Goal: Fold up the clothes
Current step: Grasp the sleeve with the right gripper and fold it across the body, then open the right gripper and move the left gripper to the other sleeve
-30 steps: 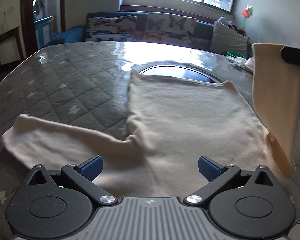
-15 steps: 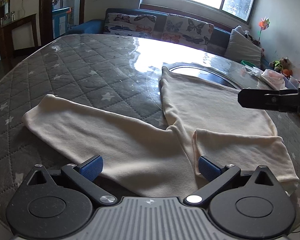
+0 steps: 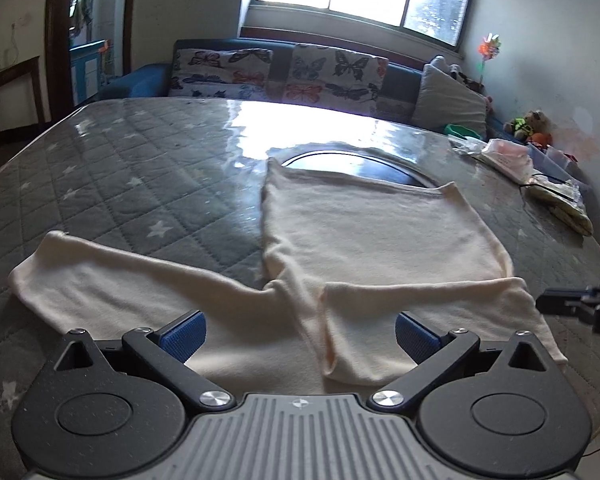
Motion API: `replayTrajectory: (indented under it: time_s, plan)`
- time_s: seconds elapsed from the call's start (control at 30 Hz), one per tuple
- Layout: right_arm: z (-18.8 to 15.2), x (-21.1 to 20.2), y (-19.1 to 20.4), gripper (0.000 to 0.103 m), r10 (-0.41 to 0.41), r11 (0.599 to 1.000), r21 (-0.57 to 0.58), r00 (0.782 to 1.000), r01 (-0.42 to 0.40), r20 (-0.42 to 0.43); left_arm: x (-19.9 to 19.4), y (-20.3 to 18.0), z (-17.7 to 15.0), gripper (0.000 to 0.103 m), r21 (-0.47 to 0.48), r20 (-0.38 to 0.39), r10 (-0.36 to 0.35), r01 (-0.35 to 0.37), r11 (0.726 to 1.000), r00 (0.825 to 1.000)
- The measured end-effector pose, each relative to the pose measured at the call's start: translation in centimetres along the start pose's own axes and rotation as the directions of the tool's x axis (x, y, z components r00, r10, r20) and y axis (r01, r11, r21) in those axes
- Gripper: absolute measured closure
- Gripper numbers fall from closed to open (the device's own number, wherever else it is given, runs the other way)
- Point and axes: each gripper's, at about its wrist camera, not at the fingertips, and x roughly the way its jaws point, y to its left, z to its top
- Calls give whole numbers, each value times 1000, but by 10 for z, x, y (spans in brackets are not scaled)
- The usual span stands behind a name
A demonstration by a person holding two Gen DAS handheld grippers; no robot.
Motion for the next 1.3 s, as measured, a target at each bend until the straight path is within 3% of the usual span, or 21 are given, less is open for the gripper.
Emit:
replayTrajectory:
  time_s: [0.2, 0.37, 0.53, 0.63, 0.7, 0.87, 0.93, 1.07, 1.17, 1.3]
  plan:
    - [-23, 6, -27, 91, -26, 998, 59, 999, 27, -26, 7, -24, 5, 8, 47, -3, -48, 48, 998, 999]
    - [-12, 8, -25, 91, -22, 999, 38, 999, 21, 33, 11, -37, 8, 16, 72, 6, -82, 82, 994, 997]
    - [6, 23, -16, 91, 1, 1000, 10, 997, -2, 84, 18, -51, 8, 16, 97, 0, -96, 96, 991, 995]
    - [2, 32, -17, 91, -52, 999, -5, 996, 53, 71, 22, -52, 7, 16, 107, -9, -83, 83, 991, 997]
    - [-5, 34, -22, 85, -104, 994, -12, 992, 105, 67, 24, -49, 7, 16, 103, -9, -74, 74, 992, 997]
    - [-12, 23, -38, 83, -158, 987, 22, 985, 157, 75, 25, -46, 6, 16, 95, -7, -86, 86, 992, 996]
    - [-11, 19, -36, 83, -148, 989, 24, 984, 146, 96, 24, -48, 5, 16, 97, 0, -103, 103, 990, 995]
    - [-4, 17, -18, 83, -64, 997, -21, 989, 68, 136, 21, -53, 4, 26, 111, 20, -134, 131, 985, 991]
    - [-4, 26, -9, 83, -28, 998, -47, 992, 34, 121, 23, -53, 5, 33, 109, 24, -147, 143, 984, 989]
    - [-7, 36, -7, 82, -27, 999, -40, 995, 31, 95, 31, -48, 6, 34, 89, 21, -148, 146, 985, 989]
